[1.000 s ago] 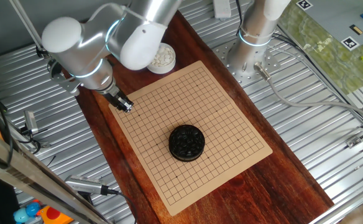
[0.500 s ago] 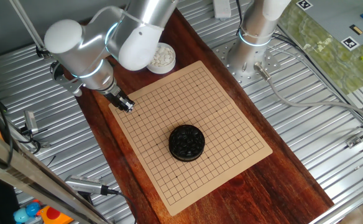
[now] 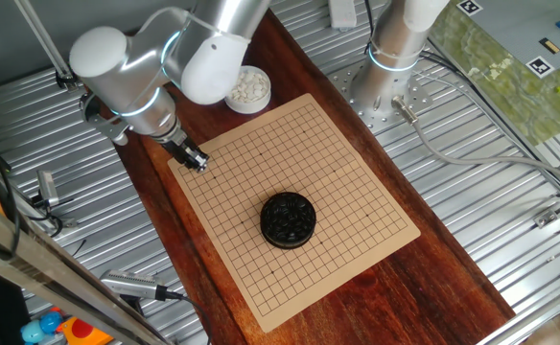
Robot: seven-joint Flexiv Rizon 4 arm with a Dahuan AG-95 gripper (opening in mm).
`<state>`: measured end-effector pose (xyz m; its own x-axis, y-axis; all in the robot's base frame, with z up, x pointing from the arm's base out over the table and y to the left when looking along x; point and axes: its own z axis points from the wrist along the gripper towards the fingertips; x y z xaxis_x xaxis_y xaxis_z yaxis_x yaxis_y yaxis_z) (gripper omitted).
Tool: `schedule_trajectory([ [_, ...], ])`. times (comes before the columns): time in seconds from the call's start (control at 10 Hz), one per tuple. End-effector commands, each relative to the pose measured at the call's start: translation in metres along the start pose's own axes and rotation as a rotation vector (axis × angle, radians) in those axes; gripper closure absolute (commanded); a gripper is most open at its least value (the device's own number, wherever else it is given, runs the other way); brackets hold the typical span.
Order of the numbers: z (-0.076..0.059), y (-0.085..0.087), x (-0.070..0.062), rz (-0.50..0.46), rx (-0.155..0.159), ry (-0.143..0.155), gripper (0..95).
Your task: Play the first move as black on the 3-4 point in the upper right corner of the Go board
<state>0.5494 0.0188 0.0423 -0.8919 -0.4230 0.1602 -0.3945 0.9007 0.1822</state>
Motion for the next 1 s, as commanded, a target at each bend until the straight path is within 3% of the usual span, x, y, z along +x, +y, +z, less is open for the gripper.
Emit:
schedule_trajectory([
  [0.1,0.004,0.0,0.004,0.001,0.001,-0.004,95.0],
  [1.0,0.017,-0.01,0.007,-0.003,-0.025,-0.018,95.0],
])
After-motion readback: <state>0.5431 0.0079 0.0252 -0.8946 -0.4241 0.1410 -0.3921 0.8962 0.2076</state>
